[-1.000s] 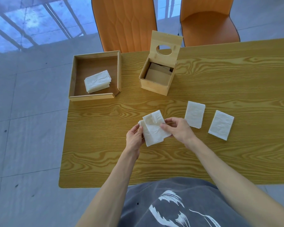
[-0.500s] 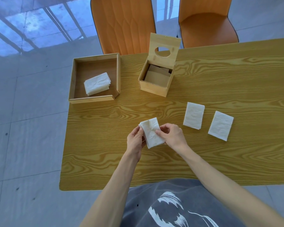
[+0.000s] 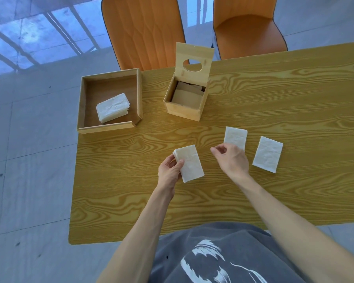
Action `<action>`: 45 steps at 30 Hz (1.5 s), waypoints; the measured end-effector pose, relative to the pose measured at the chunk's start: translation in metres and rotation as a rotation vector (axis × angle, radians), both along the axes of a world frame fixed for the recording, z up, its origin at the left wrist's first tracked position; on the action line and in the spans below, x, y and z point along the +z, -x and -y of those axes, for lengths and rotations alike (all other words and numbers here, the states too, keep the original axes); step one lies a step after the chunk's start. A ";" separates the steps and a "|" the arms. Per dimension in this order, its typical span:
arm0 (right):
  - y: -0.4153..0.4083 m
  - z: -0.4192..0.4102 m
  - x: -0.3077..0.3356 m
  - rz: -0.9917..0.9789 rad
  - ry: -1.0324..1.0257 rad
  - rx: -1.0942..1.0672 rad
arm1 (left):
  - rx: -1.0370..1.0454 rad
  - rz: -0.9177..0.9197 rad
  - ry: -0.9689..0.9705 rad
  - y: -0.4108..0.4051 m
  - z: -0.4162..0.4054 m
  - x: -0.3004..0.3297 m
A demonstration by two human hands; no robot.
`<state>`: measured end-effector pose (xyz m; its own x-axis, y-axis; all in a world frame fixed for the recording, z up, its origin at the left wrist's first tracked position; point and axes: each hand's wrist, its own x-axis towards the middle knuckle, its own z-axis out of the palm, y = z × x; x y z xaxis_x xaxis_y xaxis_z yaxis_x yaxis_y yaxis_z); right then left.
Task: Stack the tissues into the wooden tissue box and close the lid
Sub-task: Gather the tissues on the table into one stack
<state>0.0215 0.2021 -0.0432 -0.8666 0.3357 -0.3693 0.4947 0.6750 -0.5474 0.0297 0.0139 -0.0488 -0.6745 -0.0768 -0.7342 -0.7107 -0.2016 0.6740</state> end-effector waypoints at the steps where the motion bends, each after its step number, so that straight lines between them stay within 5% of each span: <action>1: 0.003 -0.009 0.001 -0.004 -0.016 -0.038 | -0.003 -0.004 -0.005 0.001 -0.001 0.000; 17: 0.015 -0.049 -0.003 0.124 -0.092 -0.336 | -0.052 0.000 -0.005 0.008 -0.024 0.006; 28: 0.015 -0.049 -0.005 0.046 -0.047 -0.311 | -0.072 0.003 0.009 0.005 -0.023 0.003; 36: 0.001 -0.046 0.004 -0.134 0.316 -0.343 | -0.073 0.013 -0.022 0.004 -0.022 0.002; 41: -0.007 -0.031 0.010 -0.046 0.796 -0.353 | -0.056 0.025 -0.049 0.004 -0.021 0.000; 45: -0.014 -0.009 0.003 0.019 0.868 -0.277 | -0.053 0.020 -0.074 0.004 -0.021 0.000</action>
<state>0.0356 0.2113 -0.0399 -0.7875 0.1280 -0.6028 0.5920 -0.1144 -0.7977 0.0262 0.0348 -0.0484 -0.6616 0.0134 -0.7497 -0.7346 -0.2122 0.6445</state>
